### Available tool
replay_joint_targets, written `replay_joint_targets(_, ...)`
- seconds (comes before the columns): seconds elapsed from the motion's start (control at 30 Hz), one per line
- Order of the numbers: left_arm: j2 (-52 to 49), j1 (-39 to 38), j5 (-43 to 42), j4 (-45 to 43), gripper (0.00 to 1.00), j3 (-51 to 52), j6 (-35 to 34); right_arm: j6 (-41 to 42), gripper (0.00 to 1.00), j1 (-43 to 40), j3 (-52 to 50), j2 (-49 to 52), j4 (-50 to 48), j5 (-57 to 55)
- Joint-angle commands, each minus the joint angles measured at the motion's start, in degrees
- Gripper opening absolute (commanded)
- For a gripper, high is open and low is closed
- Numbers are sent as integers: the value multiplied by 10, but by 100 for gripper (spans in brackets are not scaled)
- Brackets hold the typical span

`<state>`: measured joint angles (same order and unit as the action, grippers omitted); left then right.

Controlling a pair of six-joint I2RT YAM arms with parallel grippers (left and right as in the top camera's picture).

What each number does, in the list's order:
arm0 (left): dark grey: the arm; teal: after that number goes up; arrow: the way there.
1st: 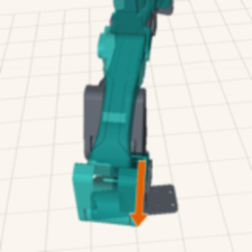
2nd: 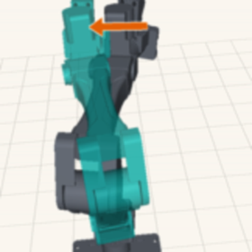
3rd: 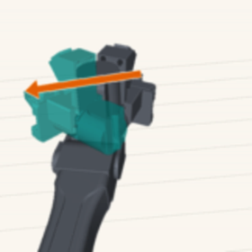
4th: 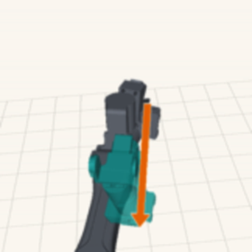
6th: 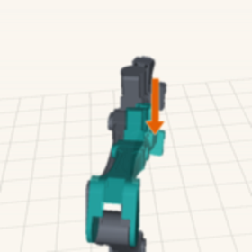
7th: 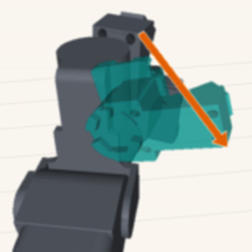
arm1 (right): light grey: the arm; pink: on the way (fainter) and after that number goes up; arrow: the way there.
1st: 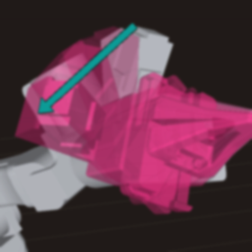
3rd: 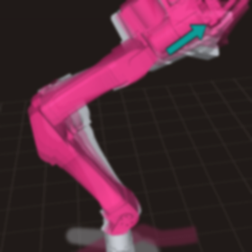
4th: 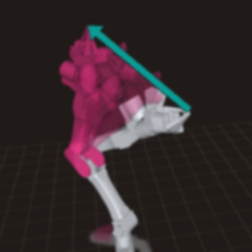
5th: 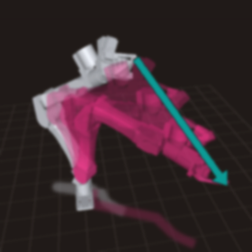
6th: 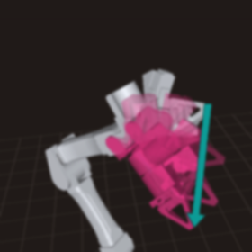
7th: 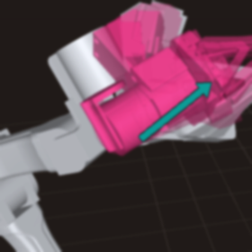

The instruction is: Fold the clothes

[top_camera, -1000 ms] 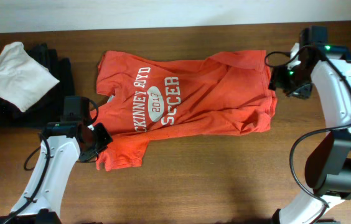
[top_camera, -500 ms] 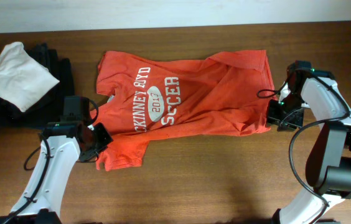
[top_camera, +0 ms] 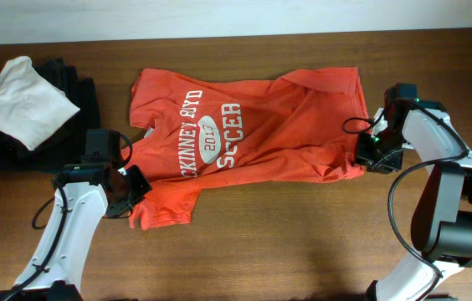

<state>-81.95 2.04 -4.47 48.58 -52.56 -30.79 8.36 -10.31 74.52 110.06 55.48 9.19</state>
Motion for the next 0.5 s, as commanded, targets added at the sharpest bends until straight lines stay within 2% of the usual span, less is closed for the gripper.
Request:
replay_joint_targets(0.0, 2, -2, -3, 1, 1, 0, 11, -4, 39, 2, -18, 3, -9, 25)
replay_joint_targets(0.17, 2, -2, -3, 0, 1, 0, 11, -4, 38, 2, -22, 3, -34, 33)
replay_joint_targets(0.23, 2, -2, -3, 0, 1, 0, 11, -4, 33, 2, -23, 3, -44, 33)
replay_joint_targets(0.4, 2, -2, -3, 0, 1, 0, 11, -4, 31, 2, -23, 3, -50, 40)
replay_joint_targets(0.47, 2, -2, -3, 0, 1, 0, 11, -4, 22, 2, -26, 3, -50, 40)
